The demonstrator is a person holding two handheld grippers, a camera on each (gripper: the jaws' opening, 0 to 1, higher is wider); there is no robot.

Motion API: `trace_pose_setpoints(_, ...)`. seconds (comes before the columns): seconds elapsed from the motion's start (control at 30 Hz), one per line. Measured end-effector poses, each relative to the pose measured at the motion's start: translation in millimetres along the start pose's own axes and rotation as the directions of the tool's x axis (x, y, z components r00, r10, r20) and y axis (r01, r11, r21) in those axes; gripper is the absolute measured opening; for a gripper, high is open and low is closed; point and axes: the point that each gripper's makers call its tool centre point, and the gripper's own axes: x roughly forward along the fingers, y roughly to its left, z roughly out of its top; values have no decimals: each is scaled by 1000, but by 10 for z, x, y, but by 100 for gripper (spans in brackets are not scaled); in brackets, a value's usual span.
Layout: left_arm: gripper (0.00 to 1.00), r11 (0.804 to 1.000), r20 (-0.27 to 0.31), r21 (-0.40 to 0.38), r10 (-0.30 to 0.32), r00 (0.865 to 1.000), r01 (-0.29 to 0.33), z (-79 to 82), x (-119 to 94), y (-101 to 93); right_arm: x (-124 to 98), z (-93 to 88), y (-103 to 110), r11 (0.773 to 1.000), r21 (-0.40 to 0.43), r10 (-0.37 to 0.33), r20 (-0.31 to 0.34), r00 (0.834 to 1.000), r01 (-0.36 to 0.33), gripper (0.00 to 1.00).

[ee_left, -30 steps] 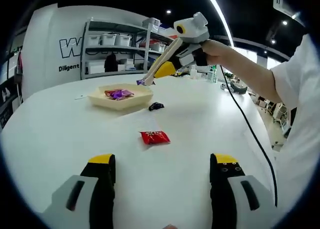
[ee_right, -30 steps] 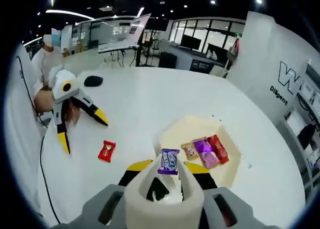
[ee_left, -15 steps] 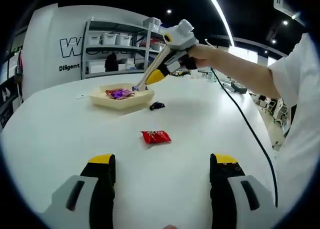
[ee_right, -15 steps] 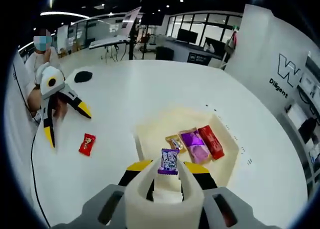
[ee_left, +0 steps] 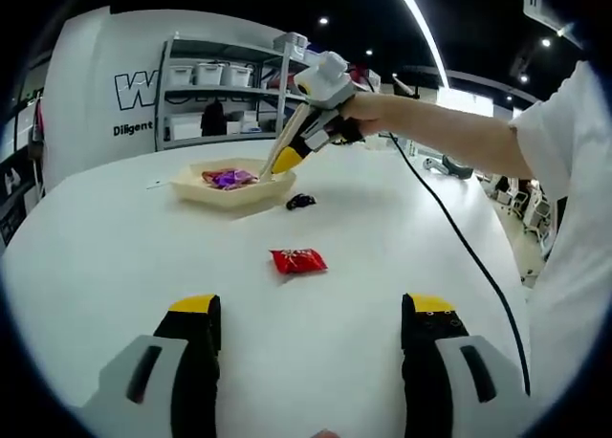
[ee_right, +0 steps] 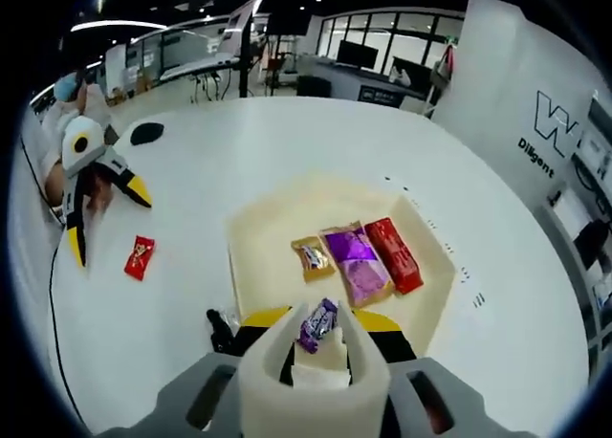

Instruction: Place the target food into the container with the food tongs after gripping and lifting it, then release it inside without dropping or visibly crushing the food.

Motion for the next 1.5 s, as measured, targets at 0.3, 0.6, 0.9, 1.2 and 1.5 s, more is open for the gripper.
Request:
trace_pose_setpoints(0.3, 75, 1000, -3, 2, 1, 1000, -1, -12, 5, -5, -65, 8, -7, 1000, -25, 14, -2, 1000, -14, 16)
trace_pose_setpoints(0.6, 75, 1000, -4, 12, -6, 1000, 6, 14, 11, -38, -238, 160, -75, 995, -98, 13, -4, 1000, -13, 17)
trace_pose_setpoints(0.9, 75, 1000, -8, 16, -8, 1000, 8, 17, 20, -41, -423, 437, -298, 988, -152, -9, 25, 1000, 13, 16)
trace_pose_setpoints(1.2, 75, 1000, -9, 15, -2, 1000, 2, 11, 6, -26, -370, 578, -747, 981, -184, -56, 25, 998, 59, 14)
trace_pose_setpoints(1.5, 75, 1000, -16, 14, 5, 1000, -4, -2, -2, 0, -74, 424, -1301, 987, -145, -69, -31, 997, 63, 13)
